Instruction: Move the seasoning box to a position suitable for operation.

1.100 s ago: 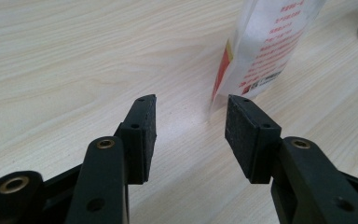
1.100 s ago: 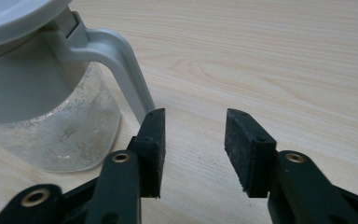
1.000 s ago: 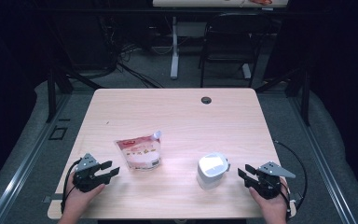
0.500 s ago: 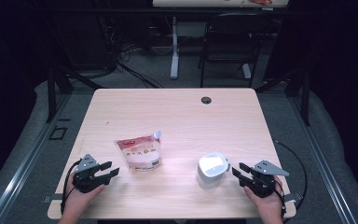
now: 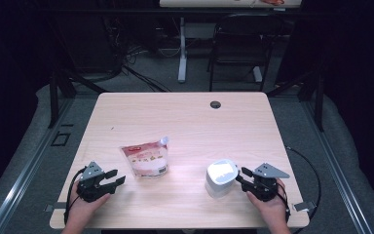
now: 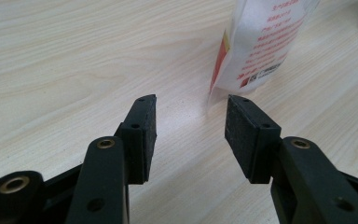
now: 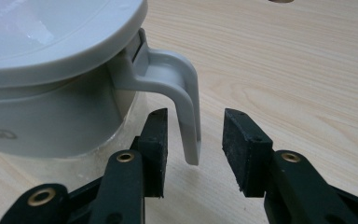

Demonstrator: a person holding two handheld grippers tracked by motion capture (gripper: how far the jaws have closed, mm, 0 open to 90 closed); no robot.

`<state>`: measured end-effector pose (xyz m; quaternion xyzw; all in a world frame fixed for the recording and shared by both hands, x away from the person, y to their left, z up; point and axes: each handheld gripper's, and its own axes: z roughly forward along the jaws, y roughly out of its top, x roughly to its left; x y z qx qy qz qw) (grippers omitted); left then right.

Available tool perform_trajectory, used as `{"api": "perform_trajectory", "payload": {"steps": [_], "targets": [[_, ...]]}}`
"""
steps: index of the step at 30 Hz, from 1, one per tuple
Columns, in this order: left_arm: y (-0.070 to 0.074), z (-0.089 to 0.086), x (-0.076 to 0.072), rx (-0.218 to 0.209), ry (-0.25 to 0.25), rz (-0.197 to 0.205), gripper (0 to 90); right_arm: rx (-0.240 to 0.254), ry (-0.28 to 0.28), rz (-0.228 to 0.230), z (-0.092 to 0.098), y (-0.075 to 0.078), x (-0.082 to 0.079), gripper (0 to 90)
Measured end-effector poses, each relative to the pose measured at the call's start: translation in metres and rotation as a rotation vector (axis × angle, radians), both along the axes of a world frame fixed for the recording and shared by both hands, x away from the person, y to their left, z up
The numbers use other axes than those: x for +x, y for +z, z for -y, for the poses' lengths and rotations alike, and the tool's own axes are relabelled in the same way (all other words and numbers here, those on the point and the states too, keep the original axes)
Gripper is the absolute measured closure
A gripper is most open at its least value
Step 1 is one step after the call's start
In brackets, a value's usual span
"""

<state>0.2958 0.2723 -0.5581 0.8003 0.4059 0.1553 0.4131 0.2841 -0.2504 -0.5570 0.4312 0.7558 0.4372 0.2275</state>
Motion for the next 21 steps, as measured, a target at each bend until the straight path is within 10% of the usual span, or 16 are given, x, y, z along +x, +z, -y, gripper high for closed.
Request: {"api": "perform_trajectory", "payload": {"steps": [21], "targets": [[0.001, -0.001, 0.0, 0.002, -0.004, 0.002, 53.7, -0.076, -0.017, -0.002, -0.014, 0.005, 0.004, 79.6]]}}
